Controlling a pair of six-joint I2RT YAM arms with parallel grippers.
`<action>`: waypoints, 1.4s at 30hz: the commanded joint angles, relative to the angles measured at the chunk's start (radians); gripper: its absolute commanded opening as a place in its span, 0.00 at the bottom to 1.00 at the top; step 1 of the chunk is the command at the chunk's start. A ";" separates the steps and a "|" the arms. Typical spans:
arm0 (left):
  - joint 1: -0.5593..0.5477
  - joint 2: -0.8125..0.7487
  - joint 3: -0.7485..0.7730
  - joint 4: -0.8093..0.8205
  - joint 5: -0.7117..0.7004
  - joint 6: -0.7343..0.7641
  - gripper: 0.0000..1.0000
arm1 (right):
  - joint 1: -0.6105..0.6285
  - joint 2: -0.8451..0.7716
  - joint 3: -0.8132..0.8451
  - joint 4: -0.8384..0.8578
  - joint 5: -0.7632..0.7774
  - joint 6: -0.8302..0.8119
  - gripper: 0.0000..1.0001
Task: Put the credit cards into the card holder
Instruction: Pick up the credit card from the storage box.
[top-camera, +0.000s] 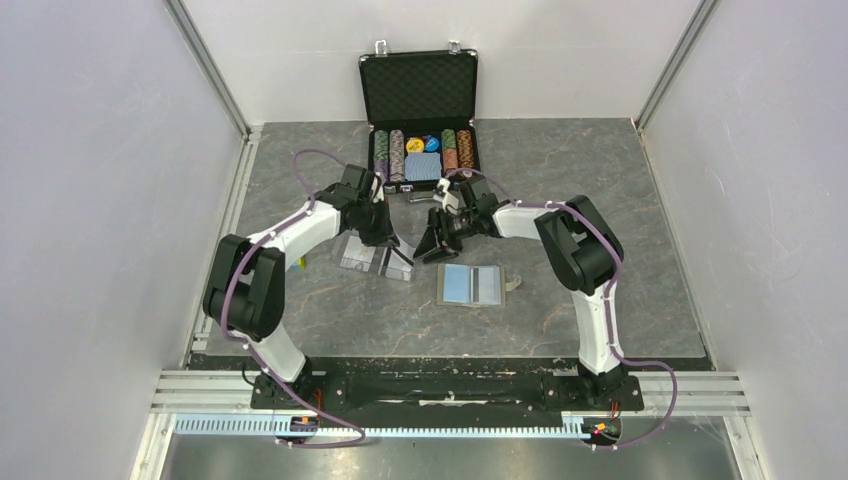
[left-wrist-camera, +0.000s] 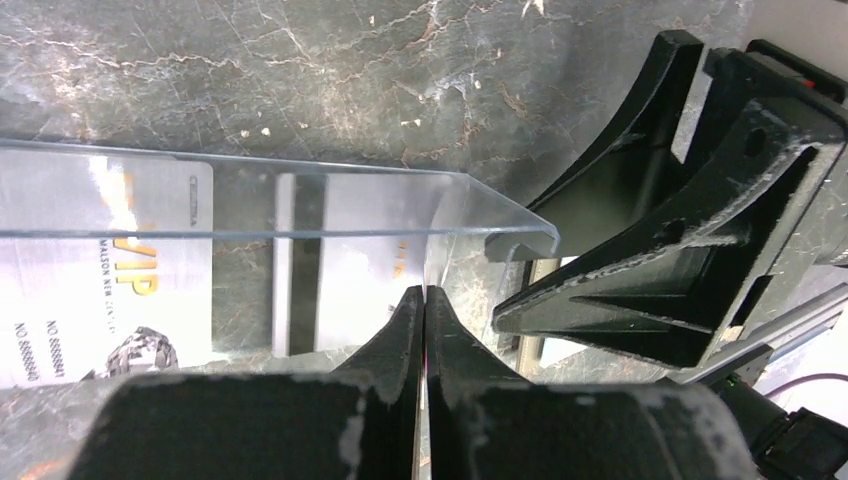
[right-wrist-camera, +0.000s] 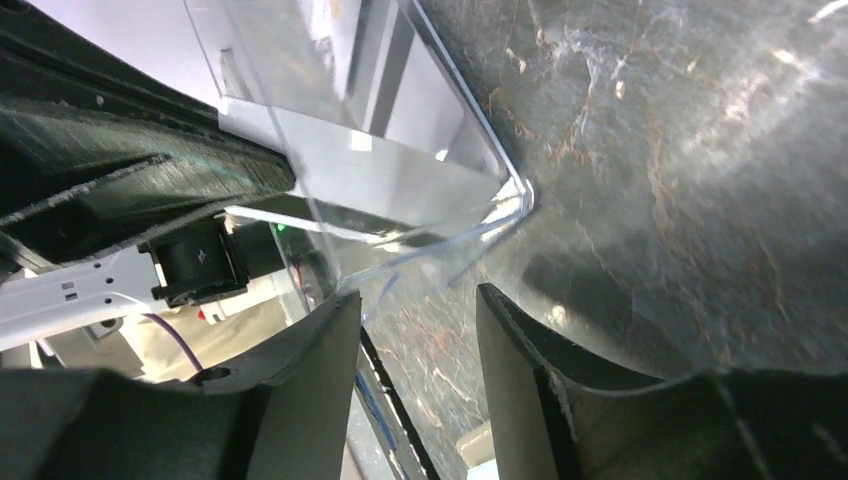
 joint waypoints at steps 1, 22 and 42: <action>-0.006 -0.095 0.083 -0.088 -0.046 0.070 0.02 | -0.040 -0.155 -0.039 -0.019 0.047 -0.082 0.53; -0.190 -0.208 0.122 -0.287 0.562 0.285 0.02 | -0.146 -0.642 -0.429 0.088 -0.283 -0.306 0.73; -0.344 -0.272 0.016 -0.132 0.429 0.118 0.02 | -0.110 -0.859 -0.626 0.217 -0.308 -0.204 0.59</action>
